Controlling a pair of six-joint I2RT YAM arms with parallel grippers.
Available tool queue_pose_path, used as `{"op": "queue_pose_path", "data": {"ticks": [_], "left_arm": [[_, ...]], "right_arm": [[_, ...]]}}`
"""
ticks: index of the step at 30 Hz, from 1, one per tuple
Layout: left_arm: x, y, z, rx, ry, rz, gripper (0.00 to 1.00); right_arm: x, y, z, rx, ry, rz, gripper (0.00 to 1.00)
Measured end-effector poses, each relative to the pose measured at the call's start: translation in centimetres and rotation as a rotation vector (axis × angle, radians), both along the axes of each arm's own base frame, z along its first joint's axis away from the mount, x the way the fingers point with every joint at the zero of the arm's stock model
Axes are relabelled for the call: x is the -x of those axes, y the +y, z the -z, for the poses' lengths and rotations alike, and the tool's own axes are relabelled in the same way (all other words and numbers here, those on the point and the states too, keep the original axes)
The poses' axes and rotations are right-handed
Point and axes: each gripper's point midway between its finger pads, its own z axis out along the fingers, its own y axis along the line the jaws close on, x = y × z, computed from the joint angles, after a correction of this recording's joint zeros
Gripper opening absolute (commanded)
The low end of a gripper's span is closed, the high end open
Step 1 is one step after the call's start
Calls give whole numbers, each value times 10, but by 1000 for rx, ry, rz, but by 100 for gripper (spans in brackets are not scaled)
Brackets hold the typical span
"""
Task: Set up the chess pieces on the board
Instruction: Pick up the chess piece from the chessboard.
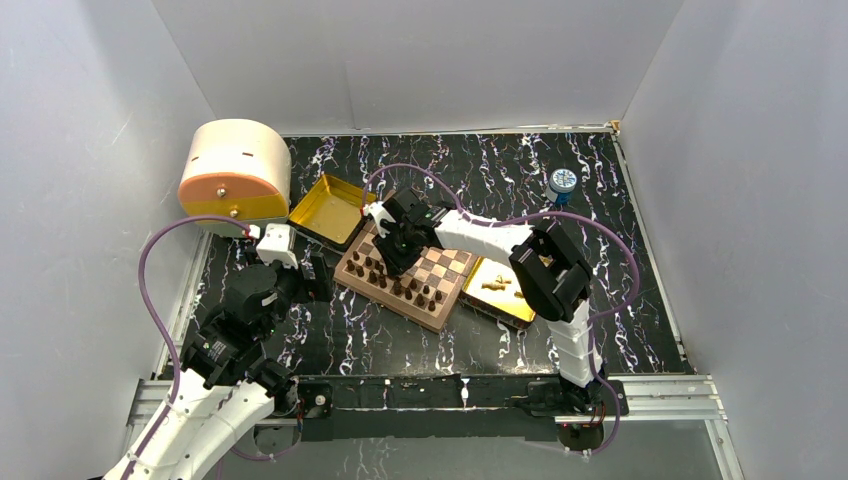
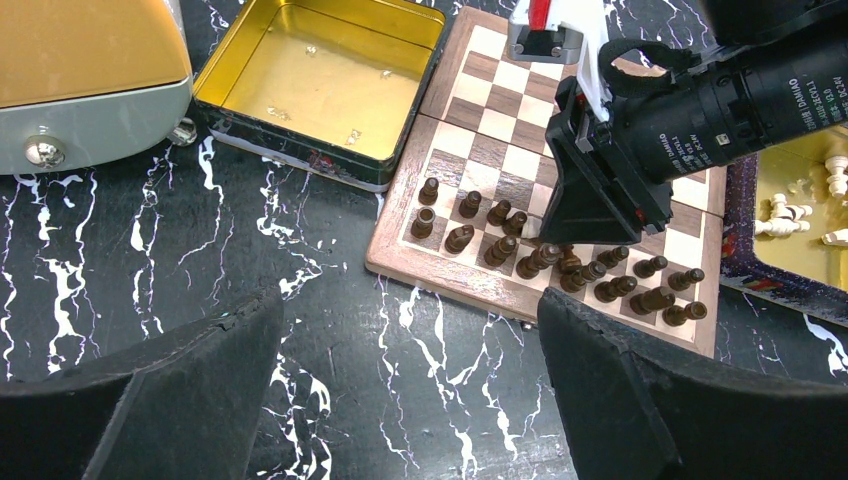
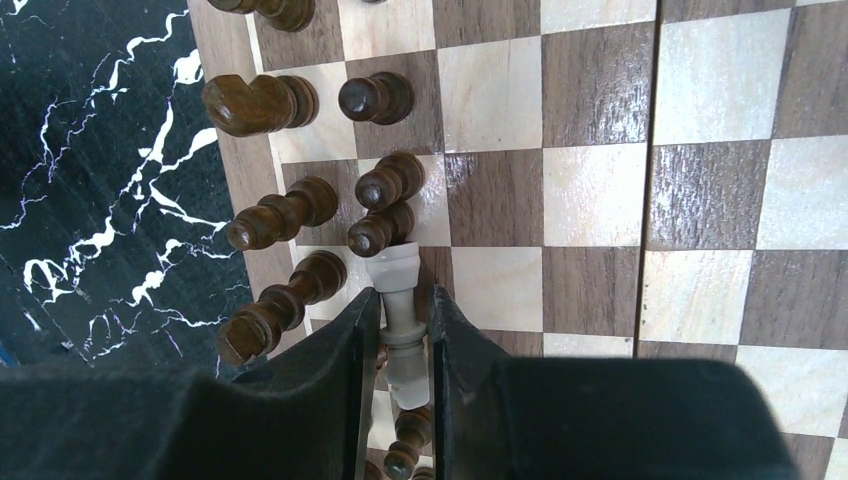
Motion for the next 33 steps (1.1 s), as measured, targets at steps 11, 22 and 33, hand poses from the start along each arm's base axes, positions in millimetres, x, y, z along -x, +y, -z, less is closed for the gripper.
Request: {"op": "queue_pose_path", "data": {"ticks": [11,22,33], "left_arm": [[0,0,0,7,2,-4,94],[0,-4,-1,10,-1,19,89],[-7,-33,-12,47,5,139,85]], "right_arm": [[-8,-4,-1,21,-37,27,25],[-20,-10,-36,-2,-127,71,24],[-15,-27,-101,-97,-175,103,25]]}}
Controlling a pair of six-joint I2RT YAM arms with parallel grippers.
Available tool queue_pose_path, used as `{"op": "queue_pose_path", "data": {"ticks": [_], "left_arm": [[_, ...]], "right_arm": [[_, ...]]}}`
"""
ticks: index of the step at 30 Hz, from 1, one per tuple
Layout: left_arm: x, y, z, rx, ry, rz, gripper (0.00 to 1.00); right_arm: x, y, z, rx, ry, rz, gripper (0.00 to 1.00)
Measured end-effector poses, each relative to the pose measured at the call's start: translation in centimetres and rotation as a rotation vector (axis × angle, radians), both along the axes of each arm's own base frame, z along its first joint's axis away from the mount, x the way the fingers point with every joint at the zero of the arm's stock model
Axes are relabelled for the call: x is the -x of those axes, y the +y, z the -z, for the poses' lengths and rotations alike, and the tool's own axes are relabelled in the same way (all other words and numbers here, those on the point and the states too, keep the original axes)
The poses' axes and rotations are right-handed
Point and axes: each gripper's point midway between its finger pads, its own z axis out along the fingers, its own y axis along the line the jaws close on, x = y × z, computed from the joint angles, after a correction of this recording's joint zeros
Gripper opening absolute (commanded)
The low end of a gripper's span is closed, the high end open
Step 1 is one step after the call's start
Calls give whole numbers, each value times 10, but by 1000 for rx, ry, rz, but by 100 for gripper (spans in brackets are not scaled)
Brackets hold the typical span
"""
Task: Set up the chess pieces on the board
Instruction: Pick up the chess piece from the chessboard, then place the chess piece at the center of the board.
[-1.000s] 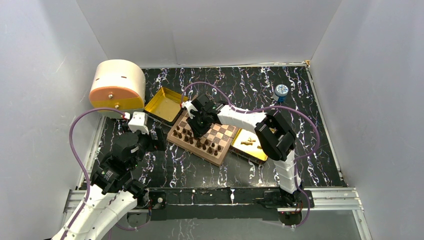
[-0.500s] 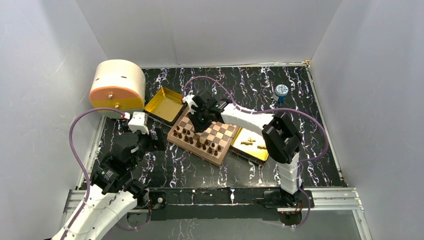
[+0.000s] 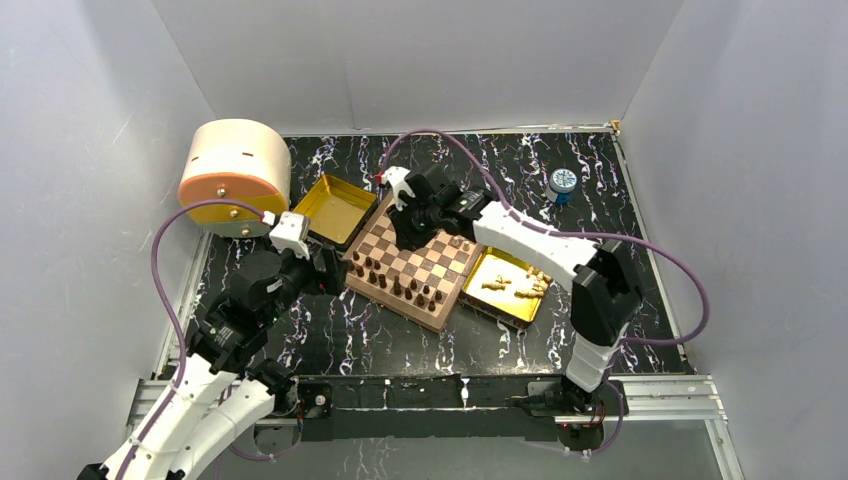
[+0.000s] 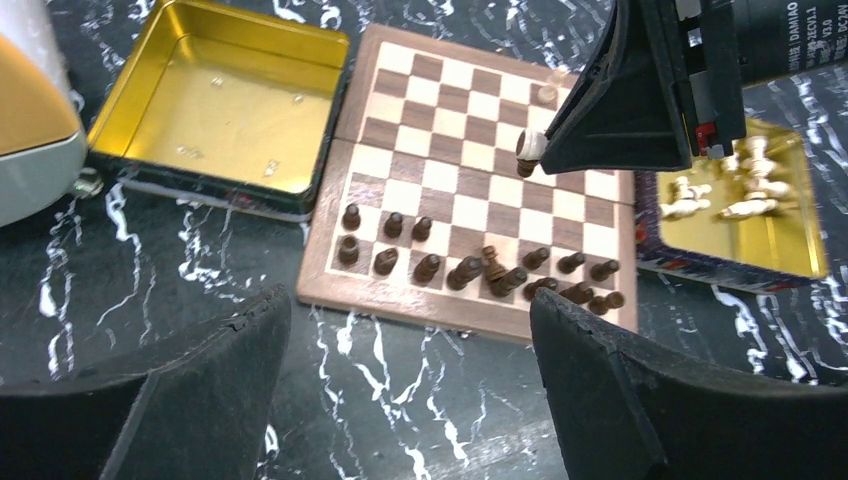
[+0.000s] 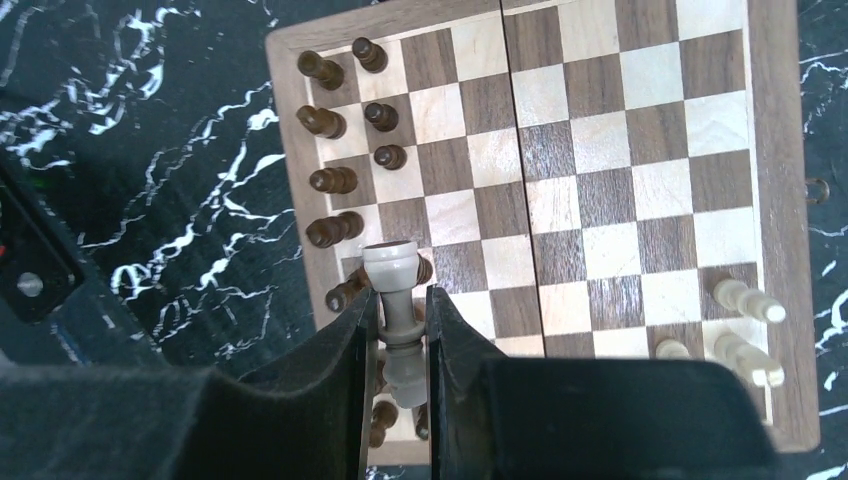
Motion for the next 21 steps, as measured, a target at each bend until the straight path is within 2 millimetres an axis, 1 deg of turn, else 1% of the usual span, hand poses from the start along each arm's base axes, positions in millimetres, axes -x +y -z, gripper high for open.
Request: {"op": "queue_pose_path", "data": {"ticks": [2,4,11,12,14,16,19,21], "left_arm": [[-2,-7,-5,22,-4,21,84],[-3,-12,-8,46,-6,34,82],[-6,-32,-8,95,23,97,78],[-6,-35,-7,97,25,111,78],[-7,-42,-7,105,32,145,77],[-7,-52,-6,120,42,187,75],[-7,-69,-8,162,56,256,68],[-8,-79,-12,195,59,291,63]], "right_arm": [[3,-3,-11,-25,-7,12,24],[5,-8,-16,-46,2,39,24],[12,-21,-1,-74,144,132,24],[13,-23,-1,-85,167,143,24],[15,-25,-8,-121,207,164,24],[17,-24,-26,-191,234,180,23],[22,-26,-62,-321,248,187,24],[28,-28,-89,-417,253,180,23]]}}
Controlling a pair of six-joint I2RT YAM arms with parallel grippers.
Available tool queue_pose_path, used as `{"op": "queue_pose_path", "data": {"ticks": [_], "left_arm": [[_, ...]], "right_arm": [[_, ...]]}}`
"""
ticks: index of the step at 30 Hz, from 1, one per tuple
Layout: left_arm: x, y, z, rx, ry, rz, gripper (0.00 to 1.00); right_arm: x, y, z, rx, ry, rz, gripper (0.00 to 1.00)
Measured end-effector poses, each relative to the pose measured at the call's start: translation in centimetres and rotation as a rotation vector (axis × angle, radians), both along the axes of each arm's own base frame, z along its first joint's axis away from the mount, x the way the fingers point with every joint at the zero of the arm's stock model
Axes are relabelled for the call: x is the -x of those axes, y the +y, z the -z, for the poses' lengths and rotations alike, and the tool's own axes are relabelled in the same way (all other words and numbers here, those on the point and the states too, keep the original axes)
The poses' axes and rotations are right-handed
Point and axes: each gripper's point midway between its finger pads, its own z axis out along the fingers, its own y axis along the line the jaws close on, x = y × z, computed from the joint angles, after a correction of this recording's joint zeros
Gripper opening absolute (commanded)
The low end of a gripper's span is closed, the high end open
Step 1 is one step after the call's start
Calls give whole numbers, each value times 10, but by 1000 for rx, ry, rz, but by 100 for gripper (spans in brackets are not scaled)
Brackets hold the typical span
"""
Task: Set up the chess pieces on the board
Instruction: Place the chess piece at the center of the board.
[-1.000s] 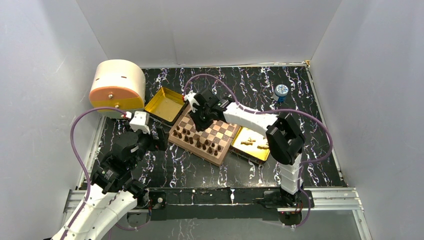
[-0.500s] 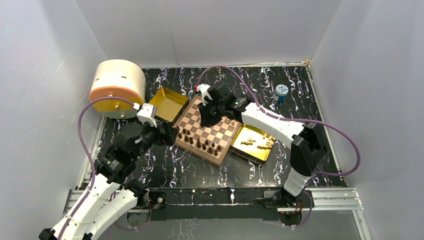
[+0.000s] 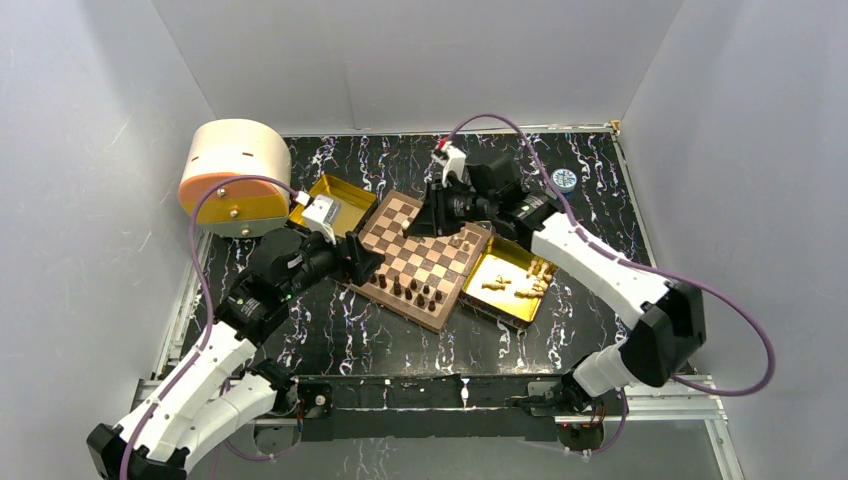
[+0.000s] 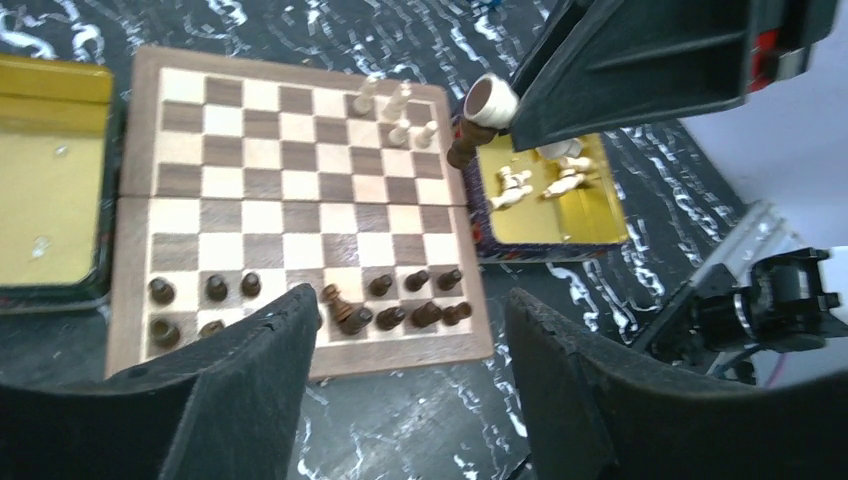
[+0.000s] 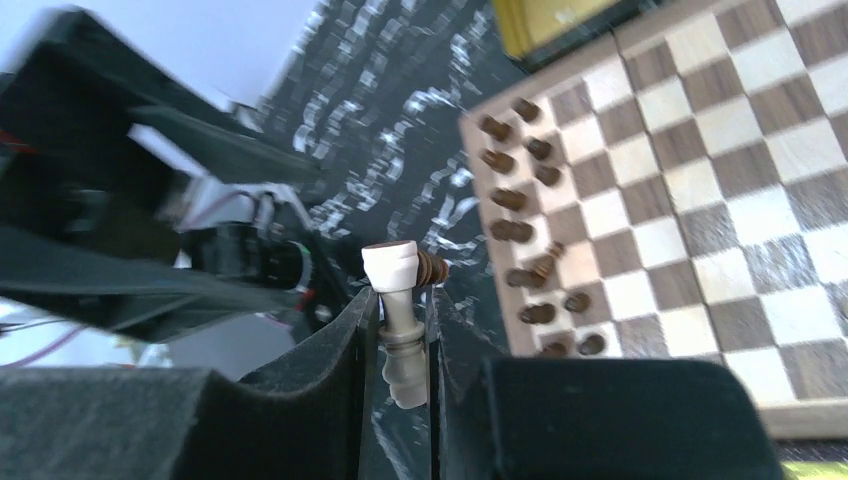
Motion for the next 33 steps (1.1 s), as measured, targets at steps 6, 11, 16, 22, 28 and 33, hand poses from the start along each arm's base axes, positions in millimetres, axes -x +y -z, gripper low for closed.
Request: {"op": "queue_pose_path", "data": {"ticks": [6,11,16,22,28,33], "left_arm": [[-5,-19,-22,99,-46,59,62],[-8,-33,-42,174,-97,105,59],[-9,-45,-48,214,-104,158,50],[-9,-48,-52,228,-124,176,31],[-10,-50,-49,221,-124,186,6],[-10,-47,-37,183,-100,181,2]], "right_arm": [[14,4,-58,-192,-12,-36,24],[24,10,-66,-249,32,-75,24],[31,12,-62,-278,85,-100,24],[35,15,-69,-312,92,-123,24],[35,16,-72,-321,90,-126,24],[30,13,-64,-289,78,-97,24]]}}
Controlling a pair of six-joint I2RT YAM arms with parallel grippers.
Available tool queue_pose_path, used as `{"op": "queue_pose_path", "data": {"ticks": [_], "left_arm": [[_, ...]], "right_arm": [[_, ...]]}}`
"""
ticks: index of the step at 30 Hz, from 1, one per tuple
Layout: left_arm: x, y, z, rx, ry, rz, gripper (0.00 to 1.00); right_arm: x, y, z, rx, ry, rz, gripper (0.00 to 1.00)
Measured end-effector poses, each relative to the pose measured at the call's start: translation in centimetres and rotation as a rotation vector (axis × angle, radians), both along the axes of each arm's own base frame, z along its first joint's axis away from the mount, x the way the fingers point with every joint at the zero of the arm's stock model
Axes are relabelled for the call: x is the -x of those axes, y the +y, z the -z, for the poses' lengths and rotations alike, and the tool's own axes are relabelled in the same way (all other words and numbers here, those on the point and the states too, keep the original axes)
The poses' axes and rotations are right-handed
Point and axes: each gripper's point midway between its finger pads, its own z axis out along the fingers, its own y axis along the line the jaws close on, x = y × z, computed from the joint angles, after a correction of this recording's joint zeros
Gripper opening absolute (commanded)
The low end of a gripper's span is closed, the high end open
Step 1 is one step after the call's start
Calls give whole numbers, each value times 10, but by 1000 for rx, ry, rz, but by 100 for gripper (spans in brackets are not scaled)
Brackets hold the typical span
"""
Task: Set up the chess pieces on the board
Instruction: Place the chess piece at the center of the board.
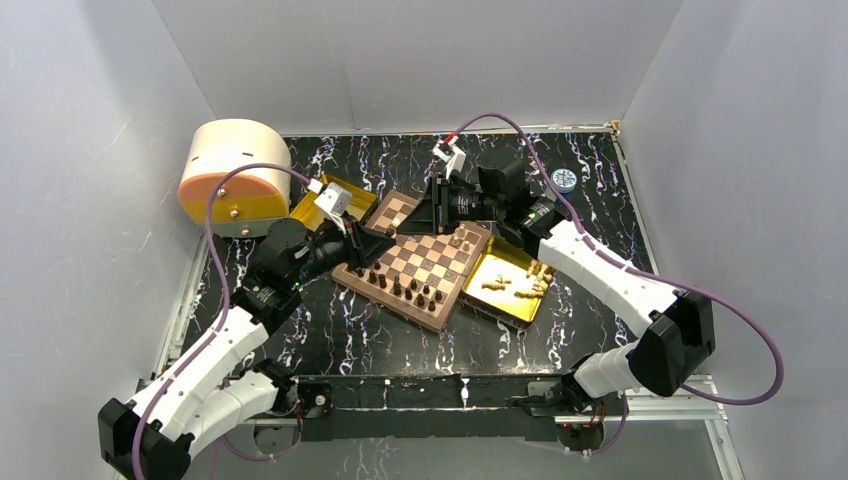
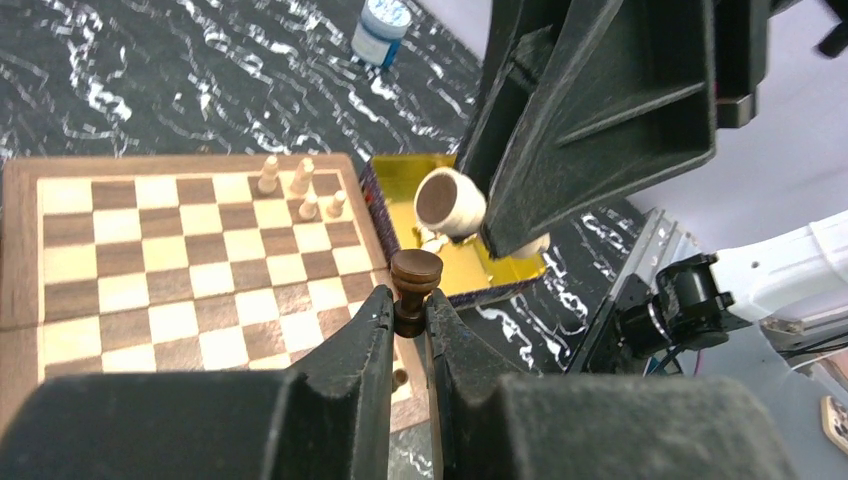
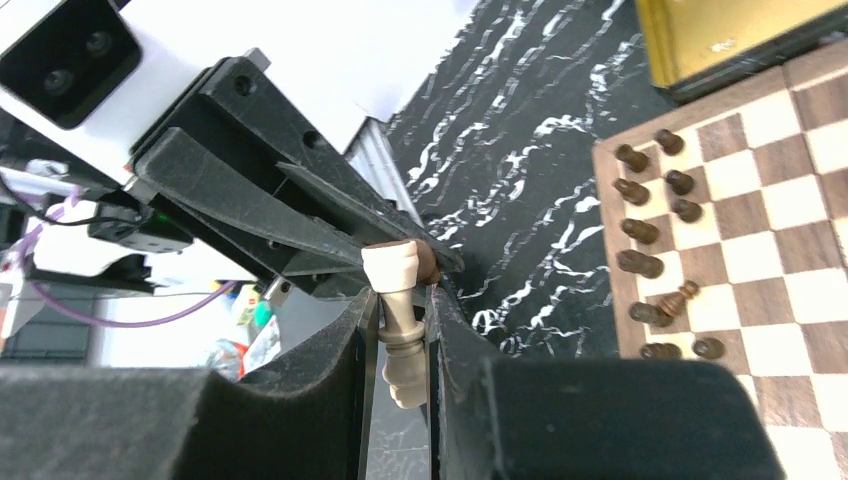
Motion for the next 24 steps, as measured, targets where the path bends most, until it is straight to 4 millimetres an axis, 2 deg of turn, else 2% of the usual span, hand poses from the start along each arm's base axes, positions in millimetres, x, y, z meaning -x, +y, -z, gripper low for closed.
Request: {"op": "queue_pose_path", "data": {"ticks": [5,8,14,18,24], "left_arm": [[-3,11,24,-78,62,-57,3],[-10,25,44,-167,134,-139,3],[-22,57,68,-332,368,-365,8],[-5,73,89,-432,572,-437,7],[50,81,133,-626,934,-357,7]], "right_arm": [[-11,-8,16,76,-16,75,24],[-16,-14,22,115,-32,117,24],[-17,-28,32,172,-60,164,24],[-12,-37,43,212,-61,177,25],[-10,-45,51,239,-62,191,25]]}}
